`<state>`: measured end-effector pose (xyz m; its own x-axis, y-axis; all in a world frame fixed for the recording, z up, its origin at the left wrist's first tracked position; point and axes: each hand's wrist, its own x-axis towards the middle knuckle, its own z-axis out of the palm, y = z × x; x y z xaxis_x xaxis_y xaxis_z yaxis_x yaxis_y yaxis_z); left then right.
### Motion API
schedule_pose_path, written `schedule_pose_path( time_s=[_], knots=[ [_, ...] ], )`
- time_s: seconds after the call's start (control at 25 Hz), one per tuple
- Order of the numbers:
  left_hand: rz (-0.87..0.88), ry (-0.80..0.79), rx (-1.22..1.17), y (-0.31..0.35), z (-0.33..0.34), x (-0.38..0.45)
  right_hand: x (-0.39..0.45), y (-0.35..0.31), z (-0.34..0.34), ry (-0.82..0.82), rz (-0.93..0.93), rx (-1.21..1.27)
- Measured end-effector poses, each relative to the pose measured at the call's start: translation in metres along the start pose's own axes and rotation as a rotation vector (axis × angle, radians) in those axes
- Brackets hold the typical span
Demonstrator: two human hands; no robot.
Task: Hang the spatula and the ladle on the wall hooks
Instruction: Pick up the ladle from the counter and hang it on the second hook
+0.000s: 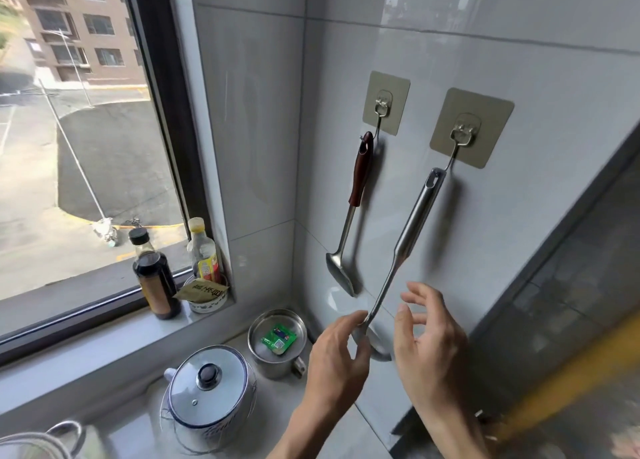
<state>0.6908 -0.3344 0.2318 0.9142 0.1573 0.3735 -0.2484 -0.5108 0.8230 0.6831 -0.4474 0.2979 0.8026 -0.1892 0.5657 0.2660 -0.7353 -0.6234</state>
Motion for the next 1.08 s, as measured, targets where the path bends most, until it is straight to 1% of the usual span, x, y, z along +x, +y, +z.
schedule_pose_path(
  time_s=[0.04,0.12,0.16,0.24,0.28,0.36,0.44,0.52,0.56,0.6,0.64,0.72,0.76,0.8,0.84,0.88,0.92,1.08],
  knots=[
    [-0.007,0.001,-0.012,-0.002,-0.001,0.004,-0.001,0.002,-0.002,0.012,-0.102,-0.032],
    [-0.019,0.019,-0.009,-0.007,-0.007,0.019,0.005,0.003,-0.003,0.024,-0.398,-0.164],
    [-0.023,0.03,0.01,-0.01,-0.012,0.03,0.011,0.003,-0.001,-0.002,-0.552,-0.247],
    [-0.014,-0.007,0.093,-0.013,-0.021,0.055,0.029,0.001,0.003,-0.144,-0.787,-0.442],
    [0.006,-0.062,0.144,-0.015,-0.025,0.066,0.035,0.001,0.007,-0.225,-0.859,-0.557],
    [0.093,-0.206,0.288,-0.023,-0.03,0.079,0.036,0.006,0.013,-0.352,-0.915,-0.782],
    [0.168,-0.335,0.443,-0.032,-0.03,0.084,0.032,0.013,0.014,-0.409,-0.966,-0.917],
    [0.193,-0.381,0.47,-0.038,-0.029,0.085,0.029,0.015,0.011,-0.387,-1.051,-0.883],
    [0.187,-0.374,0.431,-0.04,-0.027,0.085,0.026,0.015,0.008,-0.349,-1.051,-0.799],
    [0.172,-0.346,0.382,-0.041,-0.025,0.087,0.025,0.015,0.006,-0.284,-0.98,-0.677],
    [0.148,-0.311,0.333,-0.041,-0.023,0.088,0.022,0.015,0.004,-0.21,-0.819,-0.544],
    [0.117,-0.244,0.279,-0.043,-0.019,0.092,0.019,0.013,0.006,-0.086,-0.32,-0.27],
    [0.116,-0.223,0.27,-0.044,-0.017,0.092,0.018,0.014,0.01,-0.055,-0.06,-0.132],
    [0.117,-0.218,0.263,-0.046,-0.015,0.092,0.017,0.016,0.016,-0.04,0.141,-0.018],
    [0.118,-0.223,0.254,-0.048,-0.015,0.091,0.017,0.016,0.022,-0.032,0.262,0.048],
    [0.115,-0.233,0.244,-0.049,-0.016,0.09,0.017,0.013,0.028,-0.033,0.319,0.083],
    [0.117,-0.242,0.24,-0.05,-0.017,0.09,0.018,0.01,0.032,-0.04,0.331,0.101],
    [0.176,-0.298,0.359,-0.052,-0.018,0.088,0.026,0.004,0.045,-0.038,0.255,0.041]
  ],
)
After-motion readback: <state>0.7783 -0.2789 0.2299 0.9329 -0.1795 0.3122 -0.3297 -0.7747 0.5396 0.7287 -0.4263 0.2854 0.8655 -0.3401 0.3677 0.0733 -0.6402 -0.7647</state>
